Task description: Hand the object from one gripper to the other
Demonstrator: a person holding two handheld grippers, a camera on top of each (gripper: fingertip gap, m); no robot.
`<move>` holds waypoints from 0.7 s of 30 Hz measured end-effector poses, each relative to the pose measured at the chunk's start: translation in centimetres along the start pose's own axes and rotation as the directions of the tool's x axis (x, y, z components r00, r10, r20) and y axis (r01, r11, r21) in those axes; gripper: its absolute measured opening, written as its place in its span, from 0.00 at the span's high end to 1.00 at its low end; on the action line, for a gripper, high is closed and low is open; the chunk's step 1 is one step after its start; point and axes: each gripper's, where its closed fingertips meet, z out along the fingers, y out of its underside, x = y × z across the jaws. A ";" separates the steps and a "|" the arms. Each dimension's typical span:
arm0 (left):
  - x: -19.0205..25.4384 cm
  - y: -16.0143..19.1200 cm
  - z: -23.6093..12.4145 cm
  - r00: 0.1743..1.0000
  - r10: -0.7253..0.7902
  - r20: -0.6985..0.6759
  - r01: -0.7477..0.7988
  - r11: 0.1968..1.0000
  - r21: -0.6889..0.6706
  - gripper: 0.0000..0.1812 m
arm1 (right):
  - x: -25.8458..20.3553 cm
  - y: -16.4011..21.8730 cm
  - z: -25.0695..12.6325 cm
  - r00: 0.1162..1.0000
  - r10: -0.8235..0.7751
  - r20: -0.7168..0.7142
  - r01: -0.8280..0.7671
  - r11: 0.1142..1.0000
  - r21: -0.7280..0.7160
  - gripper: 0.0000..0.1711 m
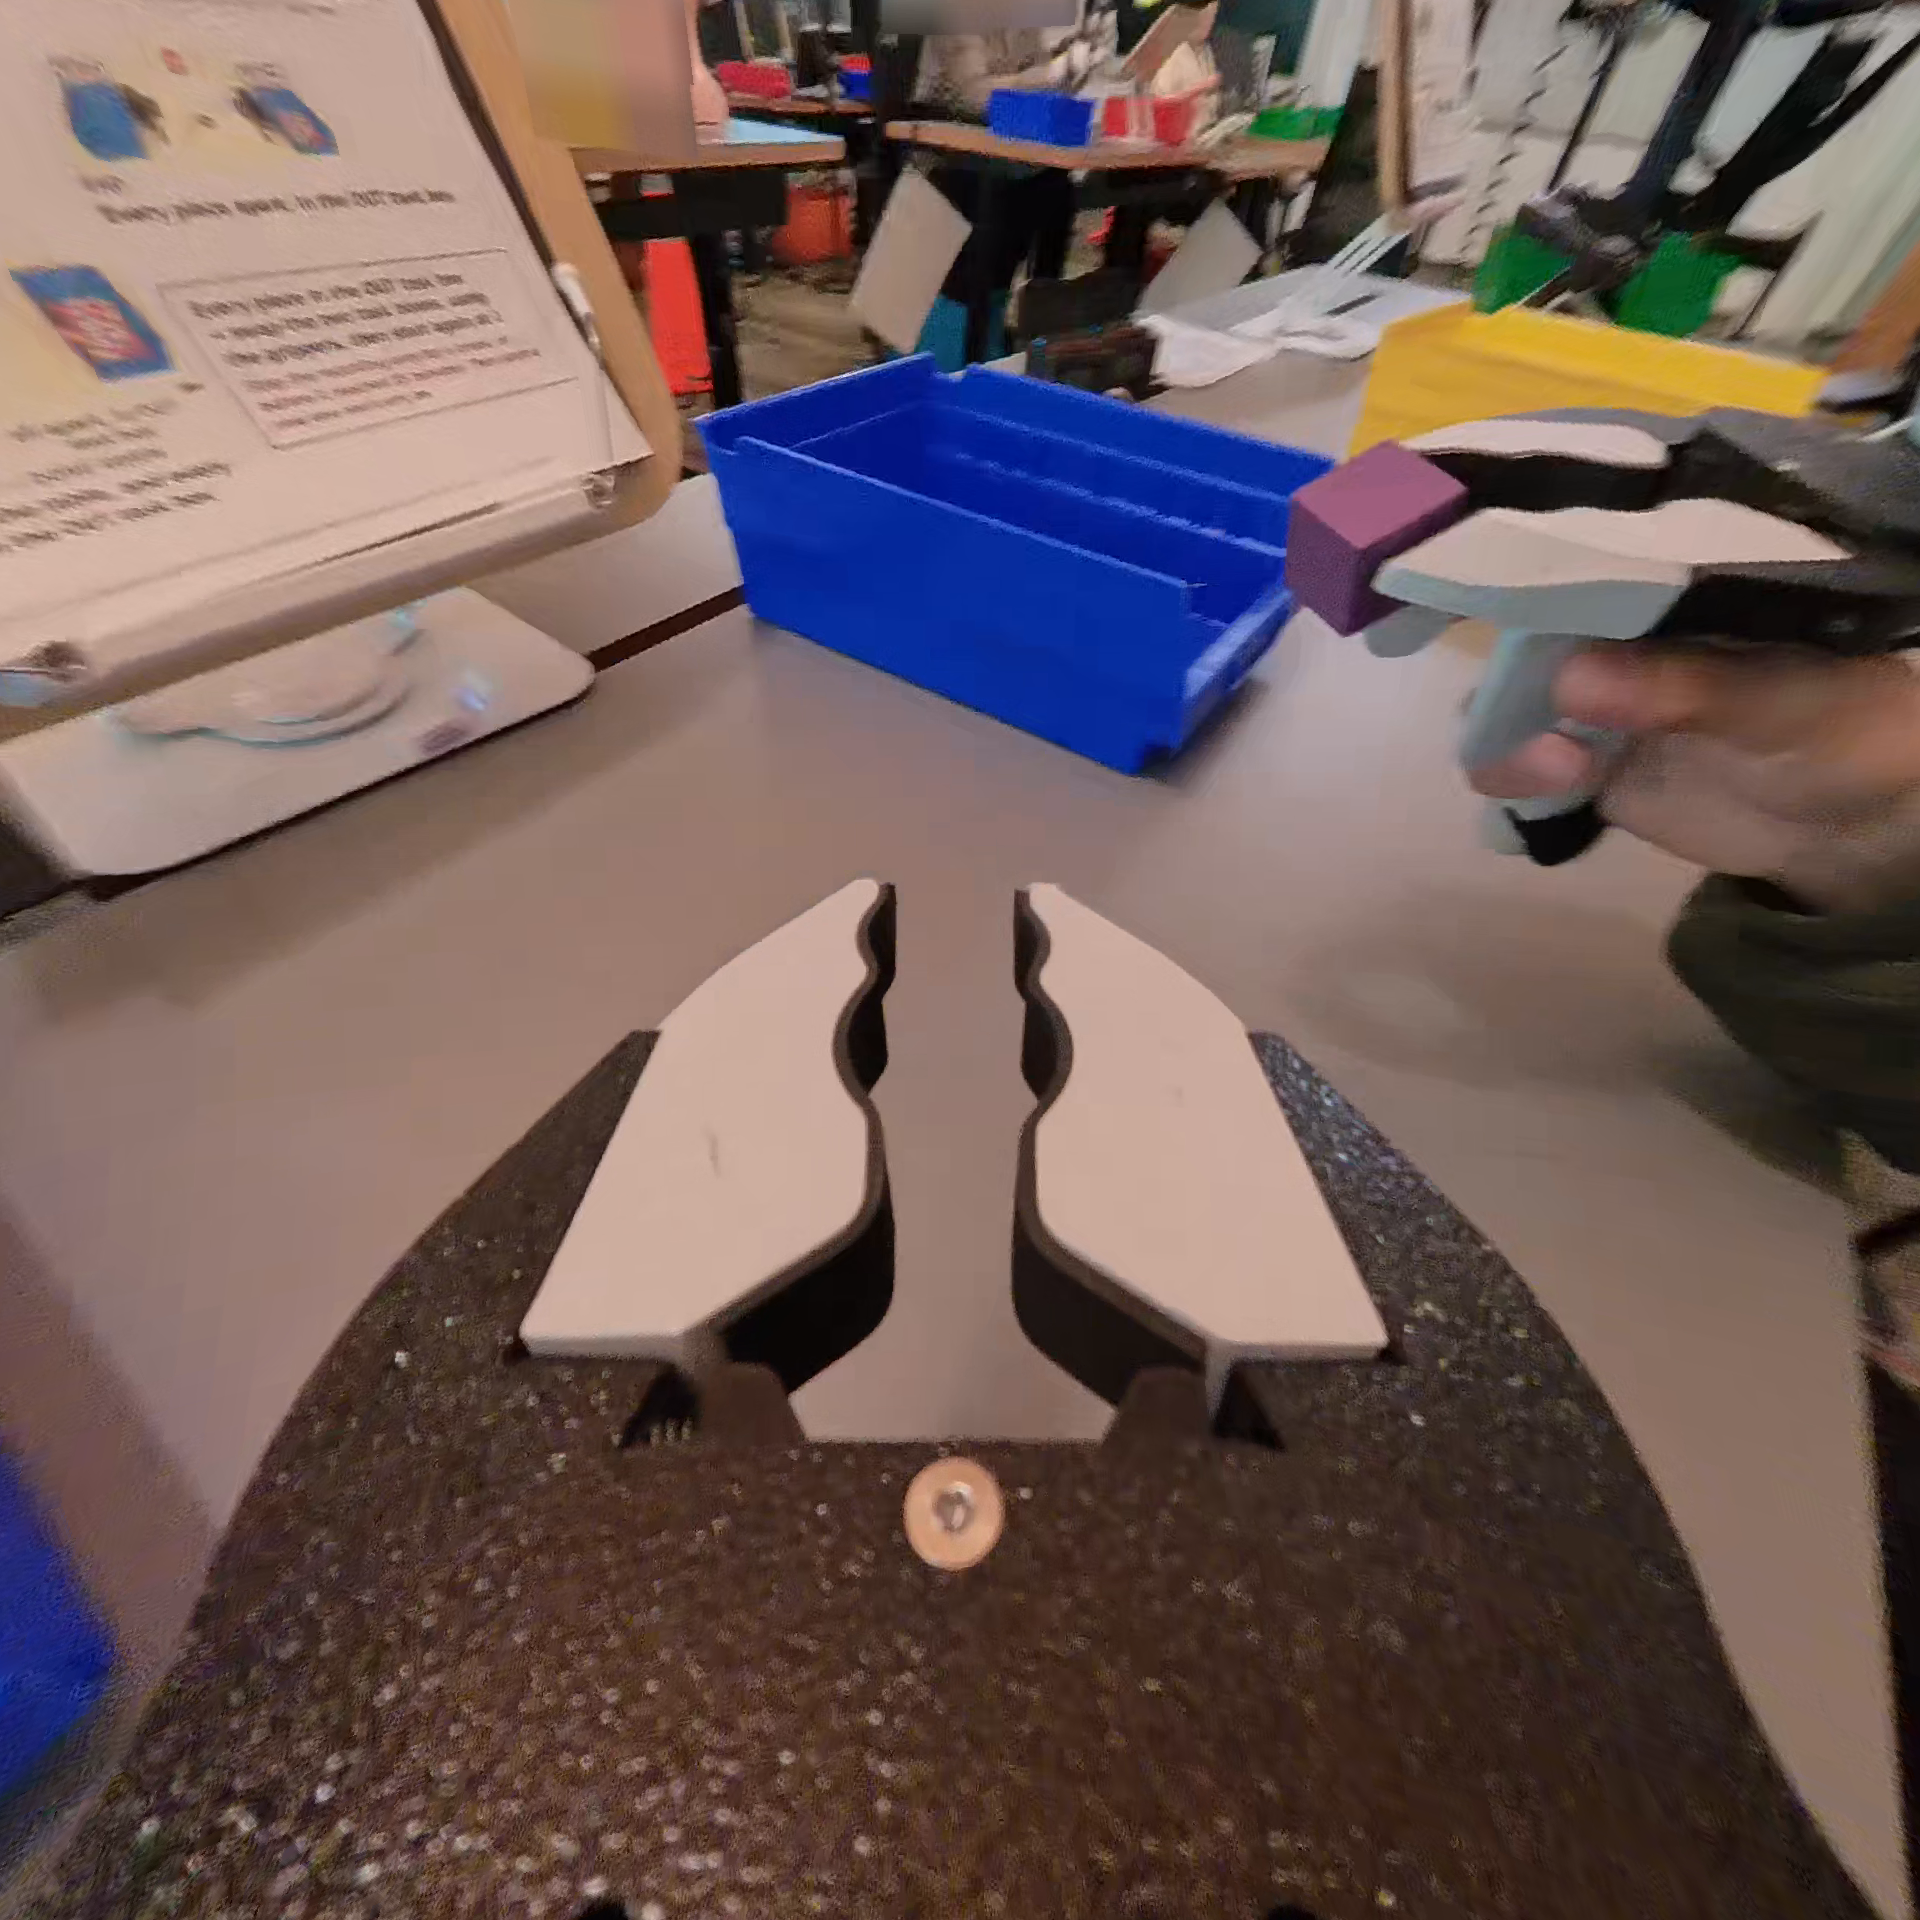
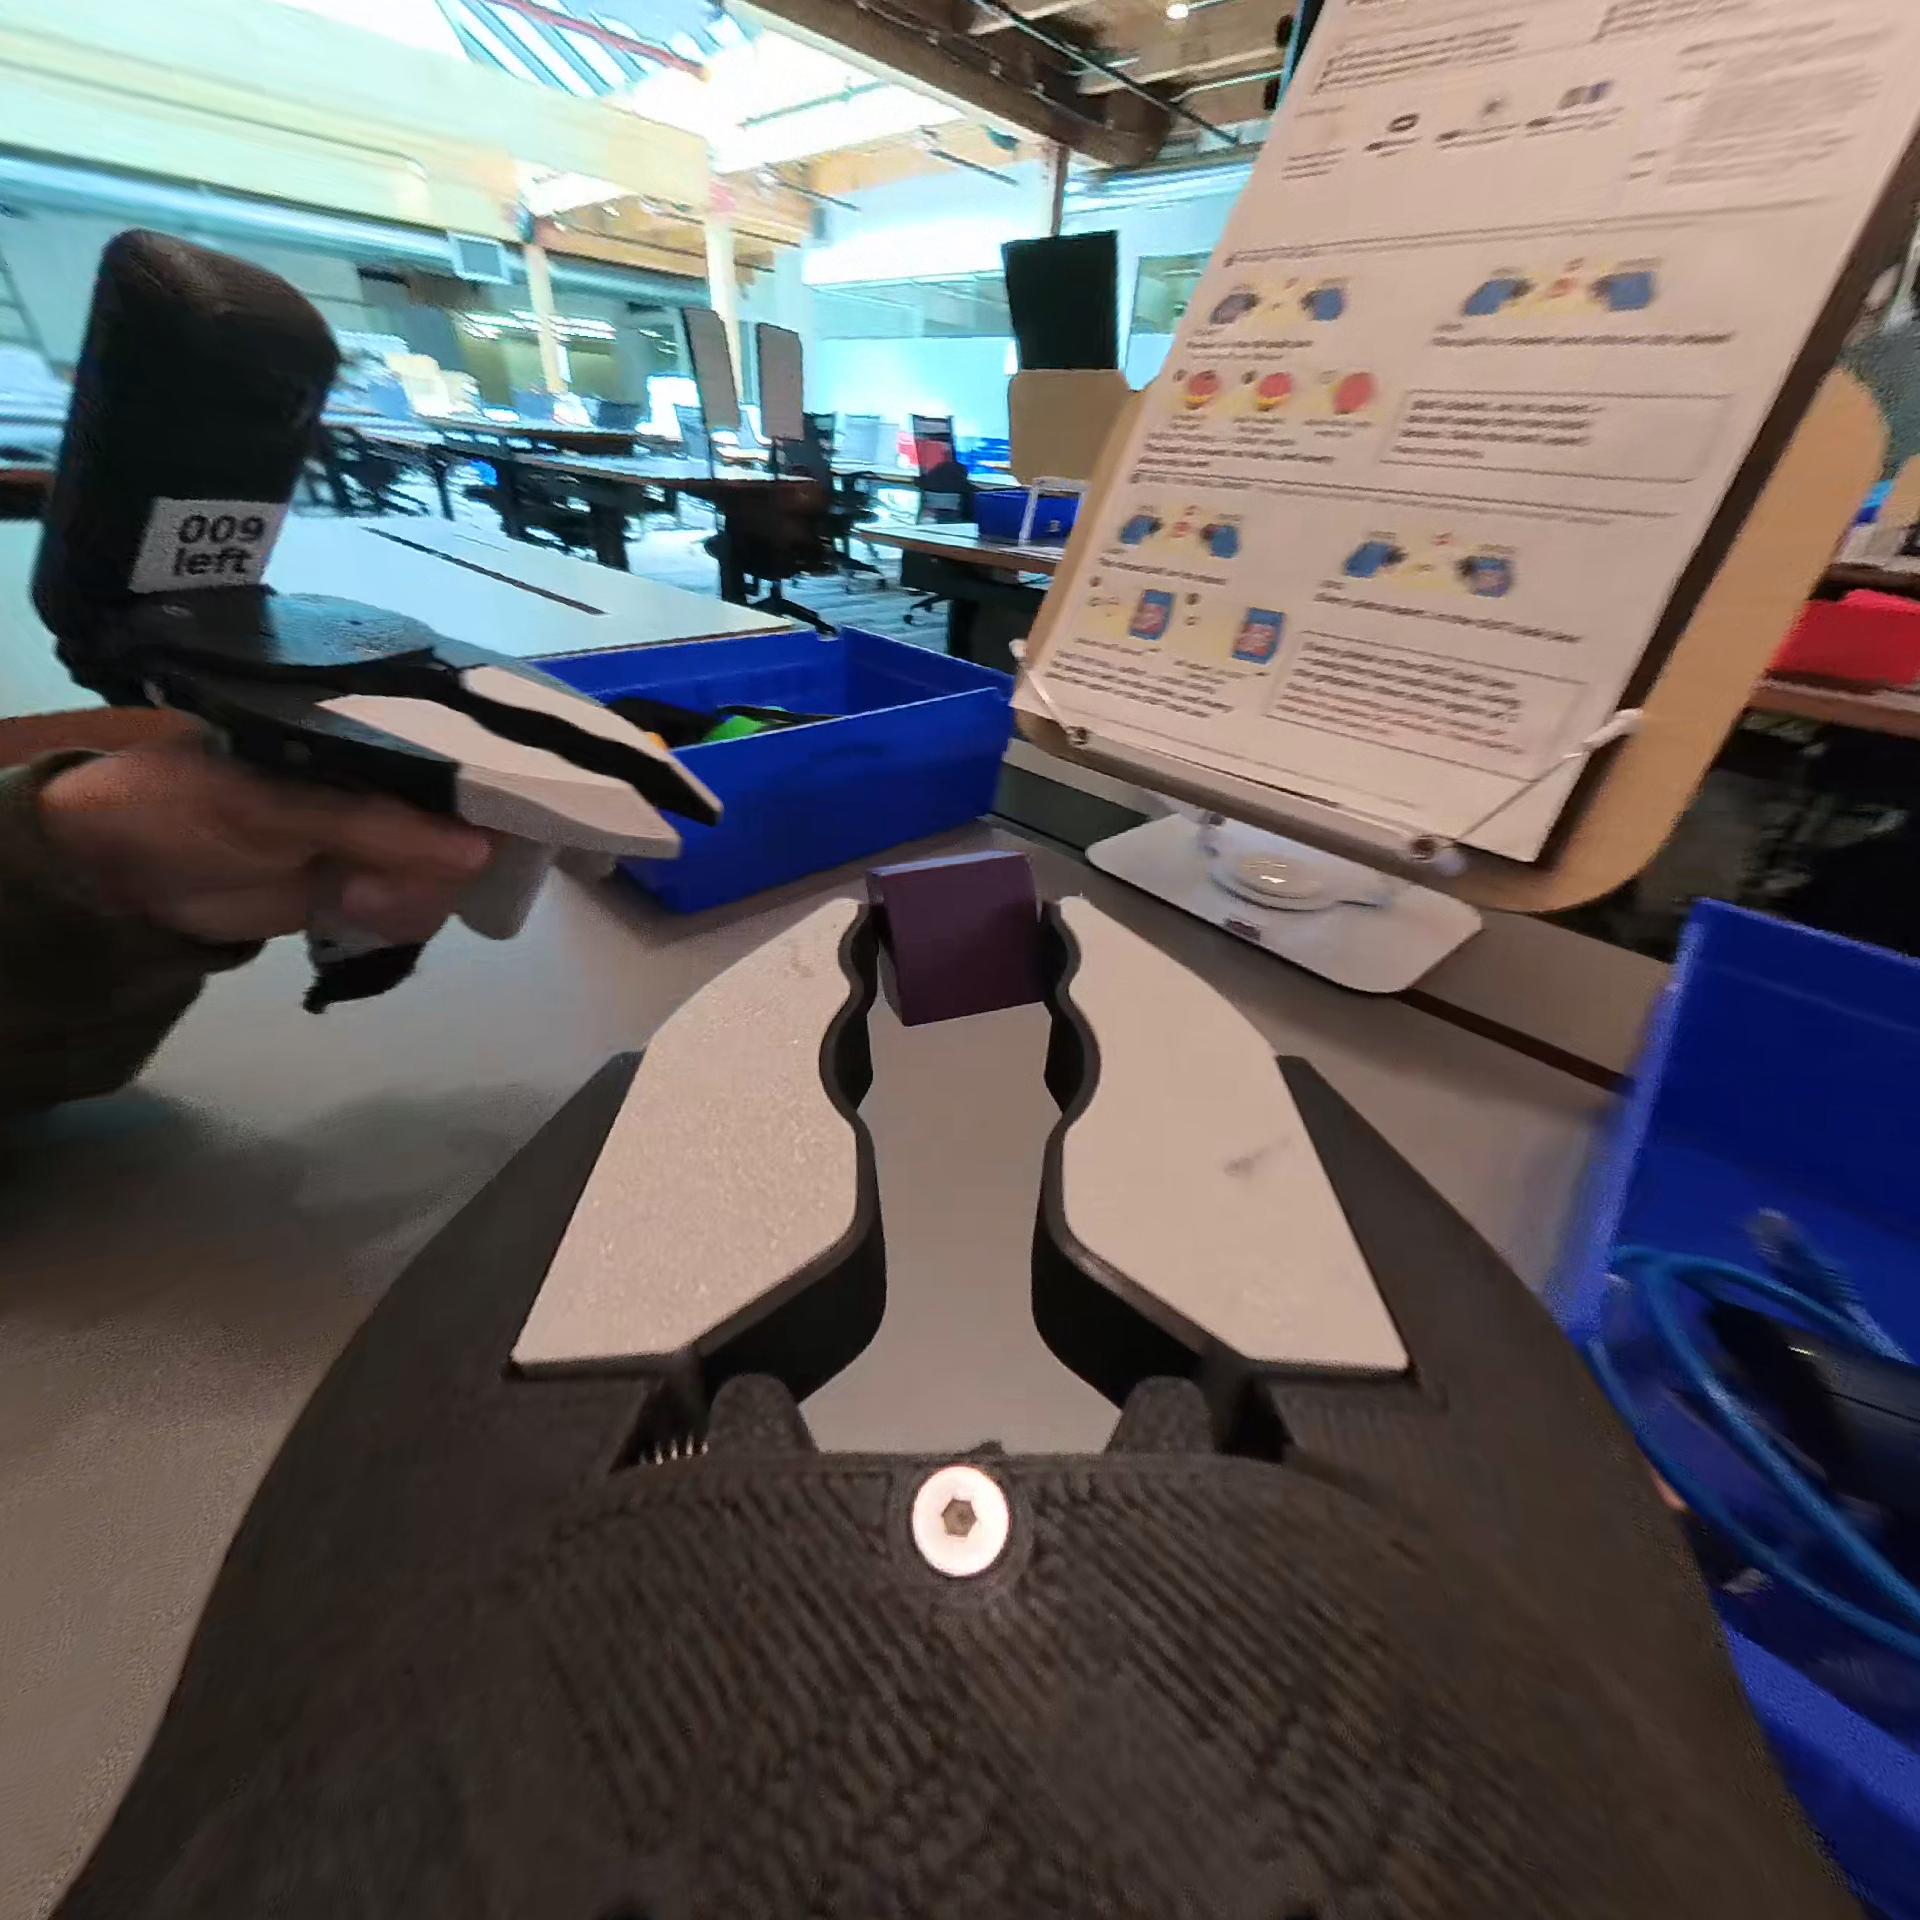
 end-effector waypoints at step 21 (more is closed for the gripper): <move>3.5 1.1 0.8 0.972 0.202 -0.121 -0.209 0.976 -0.055 0.92 | -2.9 -0.3 0.8 0.990 0.051 0.131 -0.058 0.997 0.047 0.83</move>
